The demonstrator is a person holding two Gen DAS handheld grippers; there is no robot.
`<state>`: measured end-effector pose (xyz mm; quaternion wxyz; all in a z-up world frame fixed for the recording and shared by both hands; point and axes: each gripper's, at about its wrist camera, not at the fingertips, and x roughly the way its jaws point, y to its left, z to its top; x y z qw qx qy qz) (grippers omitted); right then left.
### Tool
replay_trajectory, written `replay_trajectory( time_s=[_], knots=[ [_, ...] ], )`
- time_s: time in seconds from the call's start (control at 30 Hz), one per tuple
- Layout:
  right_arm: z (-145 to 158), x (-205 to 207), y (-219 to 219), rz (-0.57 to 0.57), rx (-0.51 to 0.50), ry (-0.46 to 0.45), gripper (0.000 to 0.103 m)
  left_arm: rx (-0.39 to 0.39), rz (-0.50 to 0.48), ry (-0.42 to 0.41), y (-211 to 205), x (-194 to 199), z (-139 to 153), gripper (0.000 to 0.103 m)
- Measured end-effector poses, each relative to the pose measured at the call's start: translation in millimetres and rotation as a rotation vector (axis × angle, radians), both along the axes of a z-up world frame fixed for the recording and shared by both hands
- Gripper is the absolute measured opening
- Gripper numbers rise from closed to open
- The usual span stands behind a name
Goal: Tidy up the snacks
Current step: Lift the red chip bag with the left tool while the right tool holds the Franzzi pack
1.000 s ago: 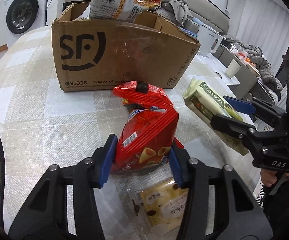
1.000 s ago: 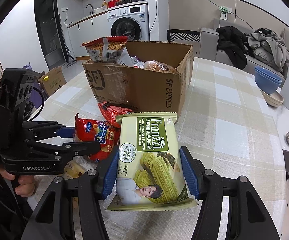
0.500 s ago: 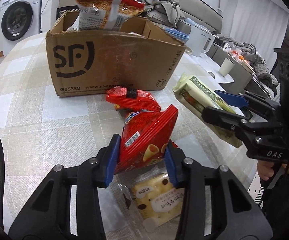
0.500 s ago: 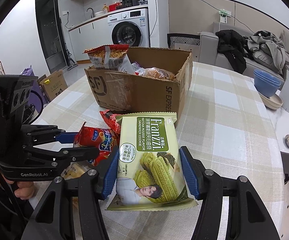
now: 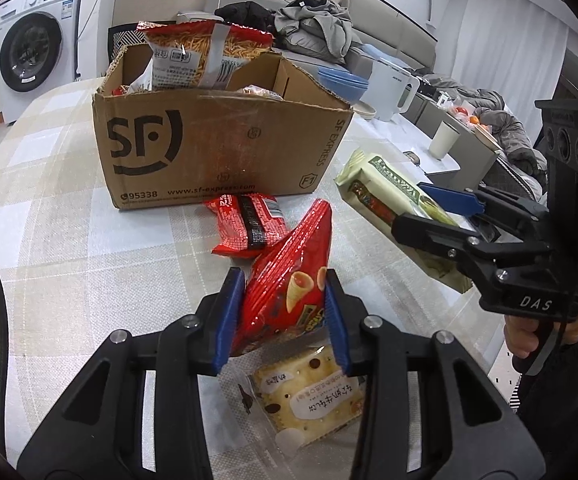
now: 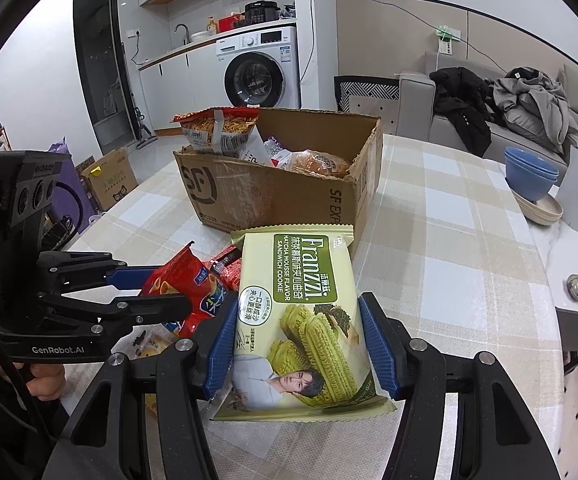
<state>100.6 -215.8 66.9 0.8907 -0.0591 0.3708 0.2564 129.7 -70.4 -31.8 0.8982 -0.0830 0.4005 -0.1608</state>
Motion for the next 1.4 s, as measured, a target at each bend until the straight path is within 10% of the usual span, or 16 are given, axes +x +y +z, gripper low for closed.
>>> replay_trajectory(
  time_s=[0.37,0.67,0.9,1.4],
  knots=[
    [0,0,1,0.002,-0.002,0.003,0.060,-0.007,-0.031,0.075,1,9,-10,0.037],
    [-3,2,4,0.009,-0.011,0.012,0.060,-0.036,-0.019,0.109,-3,19,-32,0.071],
    [-3,3,5,0.006,-0.011,0.015,0.060,-0.015,-0.036,0.092,-10,16,-38,0.040],
    [6,-3,-1,0.006,0.016,-0.017,0.060,0.005,-0.038,0.020,-18,-4,-5,0.039]
  ],
)
